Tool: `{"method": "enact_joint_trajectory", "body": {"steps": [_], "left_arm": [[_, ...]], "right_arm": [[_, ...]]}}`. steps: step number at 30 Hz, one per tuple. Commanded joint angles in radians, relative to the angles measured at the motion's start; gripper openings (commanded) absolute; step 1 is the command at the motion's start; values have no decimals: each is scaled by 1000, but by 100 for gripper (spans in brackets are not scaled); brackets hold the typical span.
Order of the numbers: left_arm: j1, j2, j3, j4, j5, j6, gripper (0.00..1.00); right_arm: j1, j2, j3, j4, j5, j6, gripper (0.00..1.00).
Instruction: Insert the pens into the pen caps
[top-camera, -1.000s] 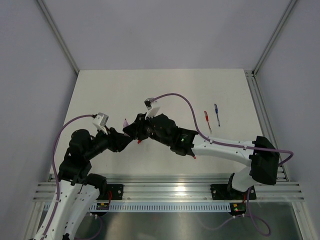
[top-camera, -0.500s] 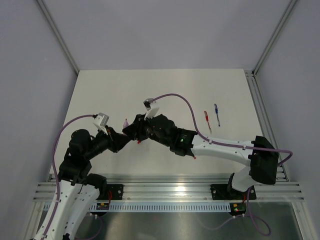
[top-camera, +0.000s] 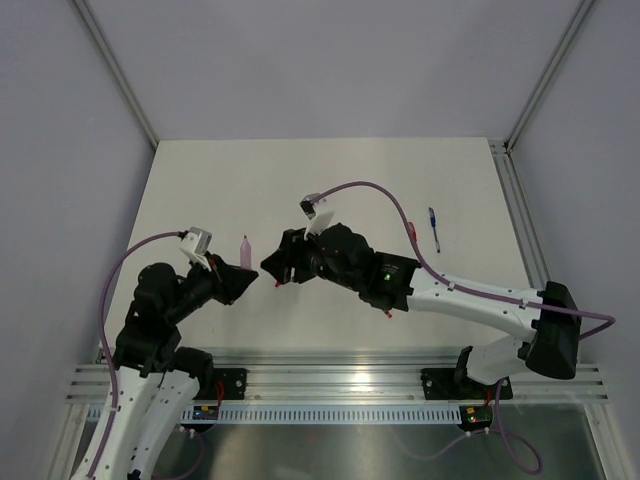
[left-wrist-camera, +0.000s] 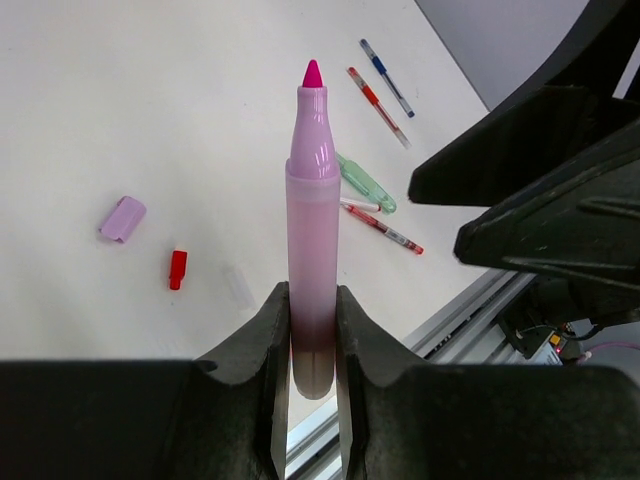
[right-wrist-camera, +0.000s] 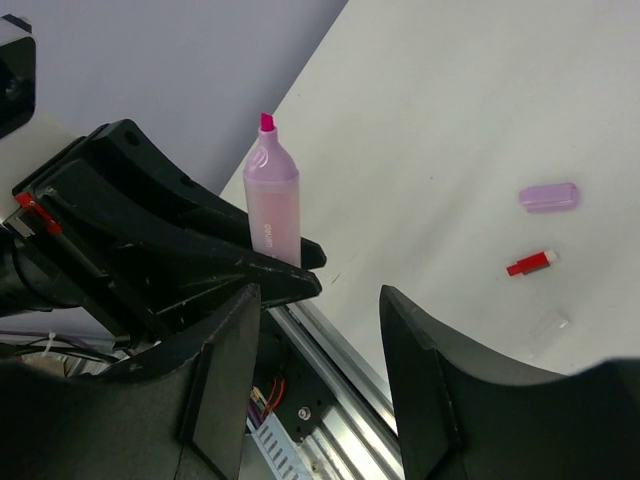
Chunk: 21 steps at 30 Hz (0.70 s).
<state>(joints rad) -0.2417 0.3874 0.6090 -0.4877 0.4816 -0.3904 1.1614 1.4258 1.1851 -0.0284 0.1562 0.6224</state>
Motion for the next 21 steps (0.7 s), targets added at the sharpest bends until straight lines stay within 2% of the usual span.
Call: {"method": "enact_joint_trajectory", "body": {"steps": [1, 8, 12, 21], "left_arm": [[7, -12, 31, -5, -60, 19, 0], [7, -36, 41, -23, -103, 24, 0], [1, -54, 40, -26, -110, 24, 0], [-7, -76, 52, -46, -164, 27, 0]], "right_arm": [[-23, -57, -7, -61, -4, -21, 58], [-69, -4, -7, -88, -17, 7, 50], [-94, 126, 51, -117, -17, 20, 45], [-146, 378, 200, -156, -21, 76, 44]]}}
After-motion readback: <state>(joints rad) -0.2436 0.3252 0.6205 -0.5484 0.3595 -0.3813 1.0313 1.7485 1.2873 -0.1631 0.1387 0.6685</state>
